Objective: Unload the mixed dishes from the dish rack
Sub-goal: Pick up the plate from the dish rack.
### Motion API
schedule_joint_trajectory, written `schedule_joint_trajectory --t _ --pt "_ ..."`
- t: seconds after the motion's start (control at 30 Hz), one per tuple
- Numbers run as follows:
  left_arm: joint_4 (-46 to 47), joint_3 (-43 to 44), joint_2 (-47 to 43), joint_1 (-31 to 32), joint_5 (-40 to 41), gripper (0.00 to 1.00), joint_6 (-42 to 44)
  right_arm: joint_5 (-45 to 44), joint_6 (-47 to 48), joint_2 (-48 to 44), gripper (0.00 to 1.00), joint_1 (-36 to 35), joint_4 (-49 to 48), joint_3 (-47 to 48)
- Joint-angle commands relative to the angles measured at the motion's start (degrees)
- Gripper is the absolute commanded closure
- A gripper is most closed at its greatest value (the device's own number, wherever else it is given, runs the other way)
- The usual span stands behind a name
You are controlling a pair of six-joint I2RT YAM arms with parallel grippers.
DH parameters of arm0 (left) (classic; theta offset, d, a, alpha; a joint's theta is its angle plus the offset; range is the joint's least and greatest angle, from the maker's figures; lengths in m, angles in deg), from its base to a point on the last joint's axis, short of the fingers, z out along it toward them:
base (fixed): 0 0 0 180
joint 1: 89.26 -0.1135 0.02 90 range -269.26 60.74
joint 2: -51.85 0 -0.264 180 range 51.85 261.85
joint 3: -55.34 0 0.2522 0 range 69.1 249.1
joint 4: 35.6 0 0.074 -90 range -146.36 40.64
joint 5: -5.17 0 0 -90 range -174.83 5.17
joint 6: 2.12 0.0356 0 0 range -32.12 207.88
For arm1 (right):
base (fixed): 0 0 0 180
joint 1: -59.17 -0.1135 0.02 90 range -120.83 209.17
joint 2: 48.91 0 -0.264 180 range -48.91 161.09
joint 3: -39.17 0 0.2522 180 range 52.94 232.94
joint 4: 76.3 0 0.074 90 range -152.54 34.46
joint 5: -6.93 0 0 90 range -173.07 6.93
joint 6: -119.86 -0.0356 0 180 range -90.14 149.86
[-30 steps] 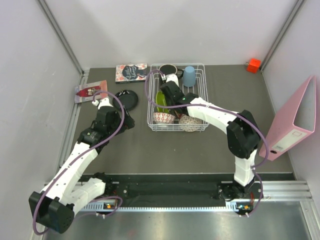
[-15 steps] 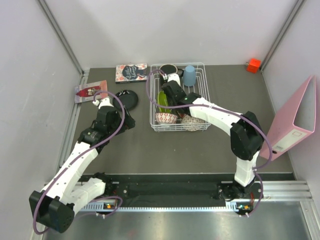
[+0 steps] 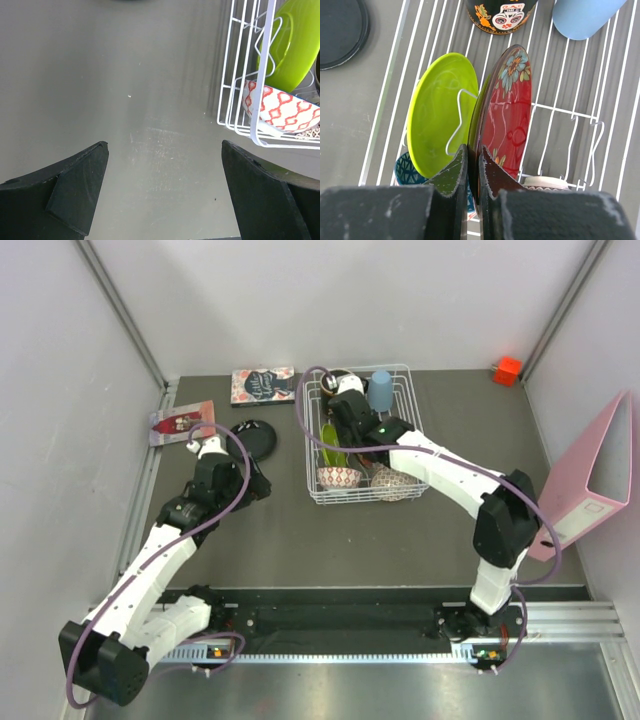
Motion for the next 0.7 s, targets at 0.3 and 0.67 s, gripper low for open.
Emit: schedule_joint_trajectory --t 0.3,0.67 --pt "2.63 0.08 0.38 0.25 -0.89 0.01 -0.67 -4.64 5.08 -8.34 1.0 -0.02 3.04 6.71" --pt "2.98 0.6 1.08 0.25 -1.59 0.01 -1.2 0.8 8.93 -14.66 1.0 -1.16 -1.34 1.54"
